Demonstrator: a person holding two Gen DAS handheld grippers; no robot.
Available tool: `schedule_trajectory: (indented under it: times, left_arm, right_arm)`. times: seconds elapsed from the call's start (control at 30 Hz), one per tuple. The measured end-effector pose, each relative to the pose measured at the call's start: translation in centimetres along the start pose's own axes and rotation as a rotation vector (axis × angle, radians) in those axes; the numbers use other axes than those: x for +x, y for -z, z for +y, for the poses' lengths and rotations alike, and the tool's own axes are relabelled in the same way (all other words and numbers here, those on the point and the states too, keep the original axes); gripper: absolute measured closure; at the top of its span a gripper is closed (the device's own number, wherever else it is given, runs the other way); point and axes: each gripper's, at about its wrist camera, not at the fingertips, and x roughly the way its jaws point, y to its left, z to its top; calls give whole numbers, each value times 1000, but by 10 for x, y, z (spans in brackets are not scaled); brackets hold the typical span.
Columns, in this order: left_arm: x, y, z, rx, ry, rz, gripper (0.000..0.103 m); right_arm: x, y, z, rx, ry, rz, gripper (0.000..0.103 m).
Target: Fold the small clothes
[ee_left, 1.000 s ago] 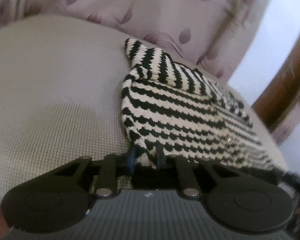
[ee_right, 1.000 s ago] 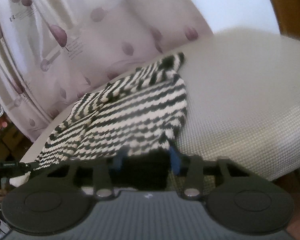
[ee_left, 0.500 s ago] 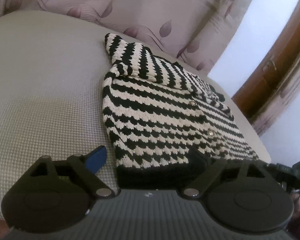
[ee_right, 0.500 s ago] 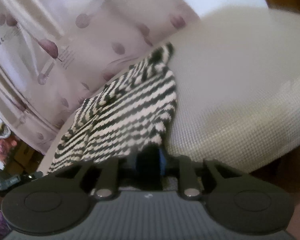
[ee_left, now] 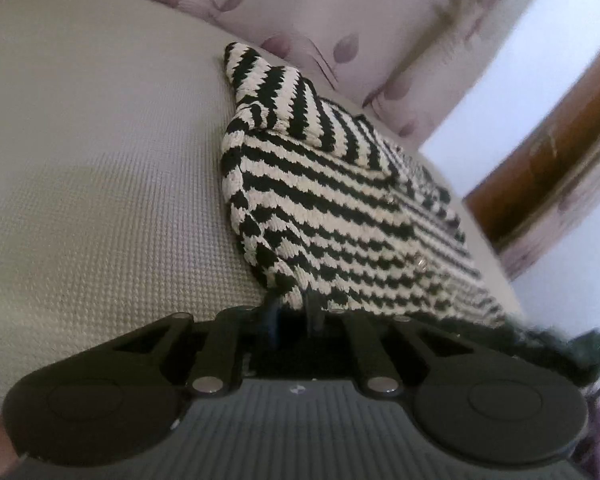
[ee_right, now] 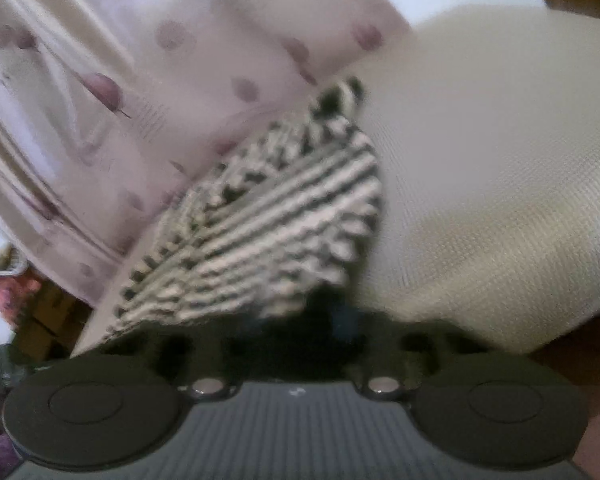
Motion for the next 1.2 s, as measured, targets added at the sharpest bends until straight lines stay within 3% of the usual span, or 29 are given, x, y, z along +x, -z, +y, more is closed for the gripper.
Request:
schedule_trajectory:
  times: [0.07,0.3,0.6,0.73,0.93,1.2]
  left_arm:
    - [-1,3,4,-44,11,-22,93]
    - [-20,2,-8,-48,23,-147,95]
    - [-29,-38,-46,-10,49,-299,95]
    - [-19,-72,-55,-19,56,-362,95]
    - [14,-133,-54,-54,21,-432,95]
    - [97,-192,-28,-56,-125,-435,96]
  right_arm:
    - [-1,2,-11,54,-32,-4,92]
    - [-12,-8,-15,183,-172,-53,92]
    - [-9,-63,10,219,-319,-130,92]
    - [7,-106,19,205,-336,-159,92]
    - [55,-172,18,201,-293,-185,92]
    - [147,-219,-18,288,-165,-177,92]
